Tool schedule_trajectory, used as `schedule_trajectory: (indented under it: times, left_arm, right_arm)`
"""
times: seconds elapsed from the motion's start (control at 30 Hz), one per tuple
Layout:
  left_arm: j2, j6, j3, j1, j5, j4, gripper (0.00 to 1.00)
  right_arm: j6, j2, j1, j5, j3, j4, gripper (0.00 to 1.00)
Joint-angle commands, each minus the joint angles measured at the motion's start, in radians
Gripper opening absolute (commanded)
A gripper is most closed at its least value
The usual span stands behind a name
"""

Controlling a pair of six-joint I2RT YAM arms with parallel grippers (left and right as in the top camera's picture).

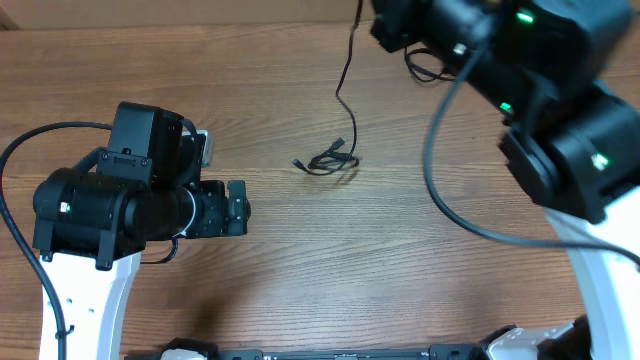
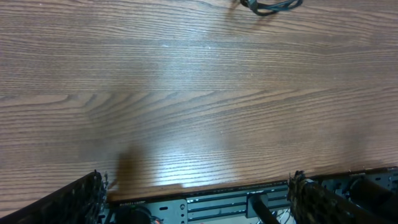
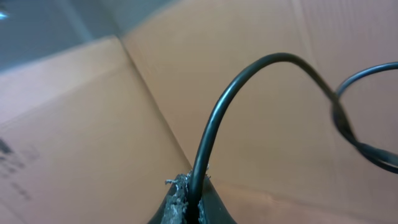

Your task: Untangle cables

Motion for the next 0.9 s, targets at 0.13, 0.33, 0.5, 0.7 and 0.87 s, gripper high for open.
schedule_trajectory:
  times: [0.13, 0.33, 0.5, 0.7, 0.87]
  left_arm:
    - [0.003, -0.010, 0.009, 0.003, -0.006, 0.000, 0.96]
    - [0.003, -0.010, 0.009, 0.003, -0.006, -0.004, 0.96]
    - [0.003, -0.006, 0.009, 0.003, -0.007, -0.010, 0.96]
    - [0.003, -0.006, 0.009, 0.003, -0.007, -0.003, 0.96]
    - [0.003, -0.006, 0.009, 0.003, -0.006, -0.004, 0.96]
  right_arm:
    - [-0.148, -0.024, -0.002, -0.264, 0.029, 0.059, 0.04]
    - [-0.429, -0.024, -0.002, -0.228, 0.029, 0.013, 0.04]
    - [-0.479, -0.024, -0.002, 0.037, 0.029, -0.043, 0.04]
    - [-0.478, -0.017, -0.002, 0.102, 0.029, -0.181, 0.04]
    - [-0.445, 0.003, -0.002, 0.102, 0.028, -0.390, 0.04]
